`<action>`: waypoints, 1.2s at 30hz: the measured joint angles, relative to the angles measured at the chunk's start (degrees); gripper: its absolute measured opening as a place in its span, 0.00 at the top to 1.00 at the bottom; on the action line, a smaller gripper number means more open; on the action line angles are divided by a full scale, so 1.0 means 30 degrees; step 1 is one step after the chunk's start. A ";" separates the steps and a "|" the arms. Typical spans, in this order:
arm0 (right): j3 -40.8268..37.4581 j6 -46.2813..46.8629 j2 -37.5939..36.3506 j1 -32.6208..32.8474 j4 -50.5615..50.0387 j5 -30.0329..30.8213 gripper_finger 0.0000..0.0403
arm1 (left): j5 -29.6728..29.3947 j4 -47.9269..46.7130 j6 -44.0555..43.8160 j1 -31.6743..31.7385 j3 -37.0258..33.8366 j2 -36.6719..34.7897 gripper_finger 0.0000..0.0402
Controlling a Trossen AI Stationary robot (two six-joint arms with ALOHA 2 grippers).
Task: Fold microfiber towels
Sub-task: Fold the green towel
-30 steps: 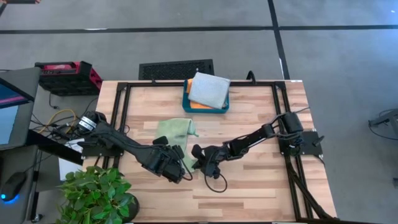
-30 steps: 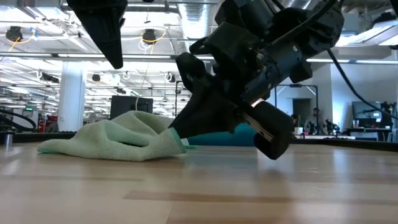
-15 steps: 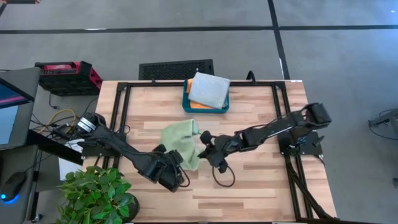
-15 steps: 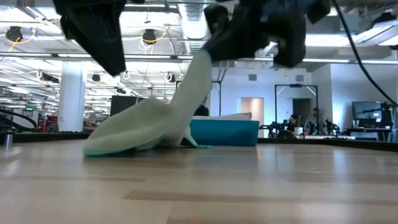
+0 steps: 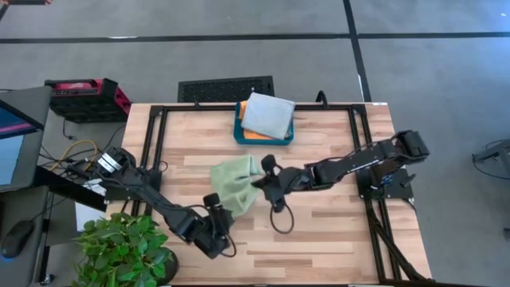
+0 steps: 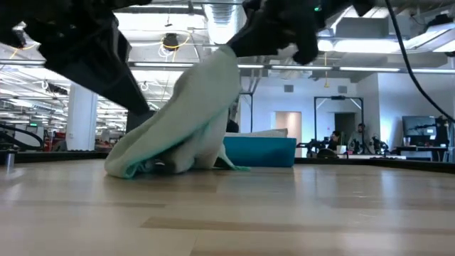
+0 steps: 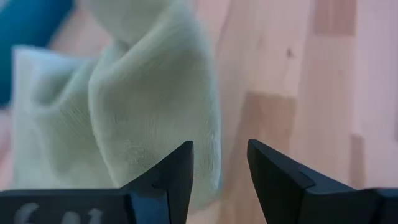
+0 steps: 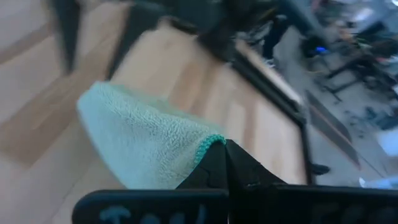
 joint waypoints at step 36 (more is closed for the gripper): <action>0.0010 0.8624 0.0015 -0.2625 0.6541 0.3278 1.00 | -0.6579 0.3034 -0.2874 0.2211 -0.2254 -0.0015 0.70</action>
